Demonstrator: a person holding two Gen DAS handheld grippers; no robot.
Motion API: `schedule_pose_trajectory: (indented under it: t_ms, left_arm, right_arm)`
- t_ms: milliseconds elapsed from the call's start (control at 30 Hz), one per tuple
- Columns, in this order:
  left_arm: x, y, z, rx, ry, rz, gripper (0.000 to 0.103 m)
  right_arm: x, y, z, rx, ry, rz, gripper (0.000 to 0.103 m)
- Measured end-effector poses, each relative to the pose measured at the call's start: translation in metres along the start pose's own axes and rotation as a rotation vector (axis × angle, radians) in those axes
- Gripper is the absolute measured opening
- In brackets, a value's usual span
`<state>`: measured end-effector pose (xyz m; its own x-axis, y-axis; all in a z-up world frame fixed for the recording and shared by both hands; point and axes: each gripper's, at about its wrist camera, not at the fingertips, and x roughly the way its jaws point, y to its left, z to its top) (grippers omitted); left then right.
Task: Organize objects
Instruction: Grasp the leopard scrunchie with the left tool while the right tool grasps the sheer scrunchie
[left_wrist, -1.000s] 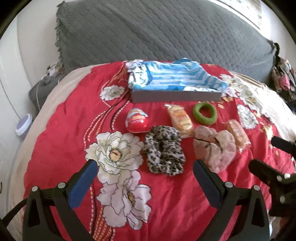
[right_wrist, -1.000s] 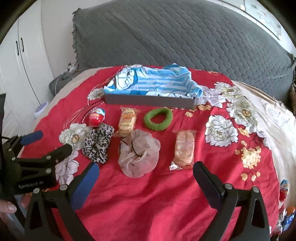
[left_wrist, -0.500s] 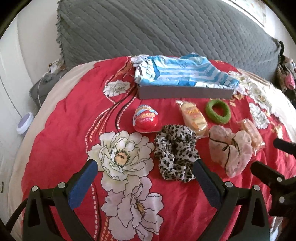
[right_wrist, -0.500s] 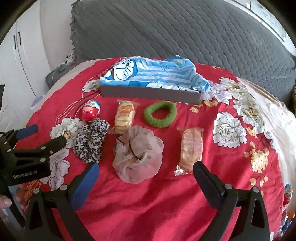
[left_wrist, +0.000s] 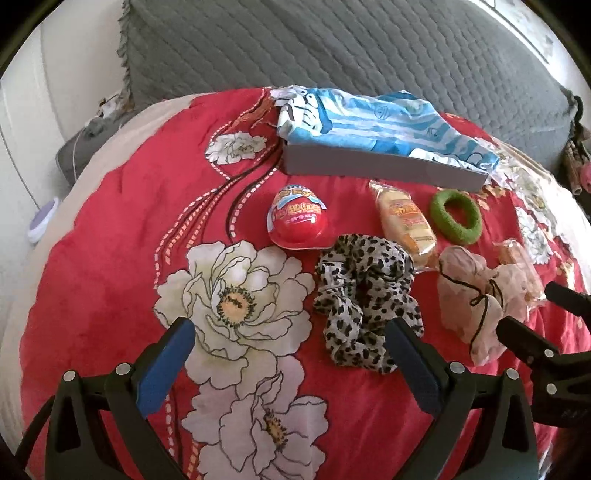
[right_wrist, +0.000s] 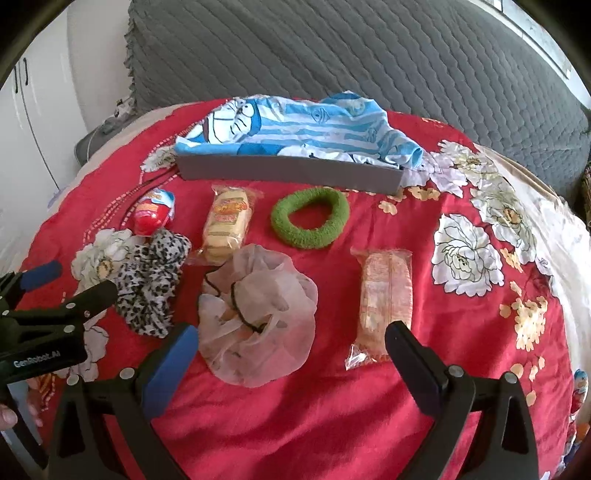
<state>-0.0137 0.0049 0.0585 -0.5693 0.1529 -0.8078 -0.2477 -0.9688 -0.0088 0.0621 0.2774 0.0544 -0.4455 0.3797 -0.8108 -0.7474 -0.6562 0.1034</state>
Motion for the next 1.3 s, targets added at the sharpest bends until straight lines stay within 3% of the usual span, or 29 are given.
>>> schedule_pose_trajectory:
  t_ms: [533, 1033, 1200, 1233, 1300]
  left_arm:
    - [0.038, -0.007, 0.013, 0.043, 0.026, -0.046, 0.102]
    - [0.045, -0.021, 0.012, 0.058, 0.057, -0.12, 0.102]
    - [0.052, -0.017, 0.011, 0.032, 0.103, -0.148, 0.086]
    - [0.053, -0.017, 0.011, 0.031, 0.113, -0.161, 0.078]
    - [0.054, -0.018, 0.009, 0.04, 0.121, -0.171, 0.072]
  right_arm:
    - [0.029, 0.022, 0.011, -0.111, 0.02, -0.013, 0.101]
    - [0.044, 0.03, 0.009, -0.166, 0.078, 0.022, 0.078]
    - [0.051, 0.031, 0.011, -0.164, 0.109, 0.056, 0.064]
    - [0.052, 0.031, 0.011, -0.161, 0.113, 0.067, 0.063]
    - [0.053, 0.03, 0.011, -0.15, 0.12, 0.081, 0.058]
